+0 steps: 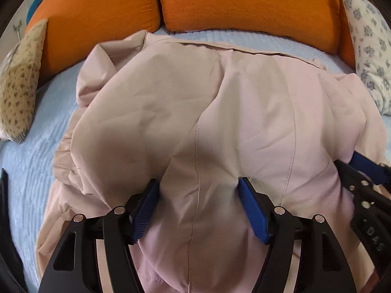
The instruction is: Fold large clothes
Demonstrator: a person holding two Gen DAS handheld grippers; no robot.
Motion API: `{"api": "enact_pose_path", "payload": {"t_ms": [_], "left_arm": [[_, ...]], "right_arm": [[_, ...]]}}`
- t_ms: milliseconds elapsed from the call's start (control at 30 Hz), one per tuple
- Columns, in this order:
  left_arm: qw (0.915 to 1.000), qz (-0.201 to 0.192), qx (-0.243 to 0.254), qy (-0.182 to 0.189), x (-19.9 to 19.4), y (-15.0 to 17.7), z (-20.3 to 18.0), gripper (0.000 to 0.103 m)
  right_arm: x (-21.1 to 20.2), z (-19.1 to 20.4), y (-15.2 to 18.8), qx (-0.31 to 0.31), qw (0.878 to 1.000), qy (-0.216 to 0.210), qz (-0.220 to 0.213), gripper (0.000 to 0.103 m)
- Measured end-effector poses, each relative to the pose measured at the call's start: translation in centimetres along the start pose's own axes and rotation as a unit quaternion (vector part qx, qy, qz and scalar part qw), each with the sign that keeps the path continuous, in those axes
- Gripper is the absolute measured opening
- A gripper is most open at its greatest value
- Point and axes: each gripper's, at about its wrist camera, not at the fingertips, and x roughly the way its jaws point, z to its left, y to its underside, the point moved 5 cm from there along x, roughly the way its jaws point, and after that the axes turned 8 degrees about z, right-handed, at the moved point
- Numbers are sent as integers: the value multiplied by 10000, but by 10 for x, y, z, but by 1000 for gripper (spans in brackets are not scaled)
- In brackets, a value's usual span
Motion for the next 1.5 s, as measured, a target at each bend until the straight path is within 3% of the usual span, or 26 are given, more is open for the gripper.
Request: {"api": "enact_pose_path", "payload": {"t_ms": [300,500,533,600,633,667,767,833,900,967,1067,1133,1233,1300,1433,1500], "left_arm": [[9998,-35,211,-15,4,-2,2,74],[9978,492,369,-264,-4,-14,-1,77],[9973,537,437,-231,-13,-13,-2,79],[9972,434,589,-125,-43,-7,2,85],[9968,299,721,-155,-60,-1,6,89],[9964,175,805,-176,-74,3,11,90],[9970,-5,771,-36,-114,28,37,91],[9980,215,551,235,-117,44,52,91],[9982,291,448,269,-107,55,54,91],[9980,410,353,337,-87,63,50,91],[9973,625,272,278,-52,73,35,84],[9960,822,319,125,-31,79,28,85],[9972,731,-57,141,-17,83,32,94],[9955,829,-299,350,-12,83,39,98],[9940,970,-203,458,-28,82,49,96],[9952,834,88,515,-58,84,60,96]], "right_arm": [[18,5,-2,-196,9996,180,-92,31],[6,6,-6,-419,9989,186,69,33],[-4,3,-7,-383,9991,120,99,36],[-37,-4,-10,-364,9993,74,-64,53],[-53,-6,-10,-396,9990,100,-199,69],[-77,-10,-9,-454,9980,101,-432,73],[-133,-18,2,-573,9947,-163,-841,72],[-145,-19,12,-523,9939,-499,-834,73],[-137,-12,22,-471,9934,-844,-619,69],[-112,0,34,-331,9934,-1062,-273,51],[-74,18,49,-226,9952,-956,55,42],[-51,26,56,-173,9964,-792,260,40],[-15,27,72,-21,9953,-618,741,40],[-6,25,77,60,9956,-602,710,39],[-20,30,76,-217,9948,-563,816,40],[-50,25,84,-558,9925,-691,836,53]]}}
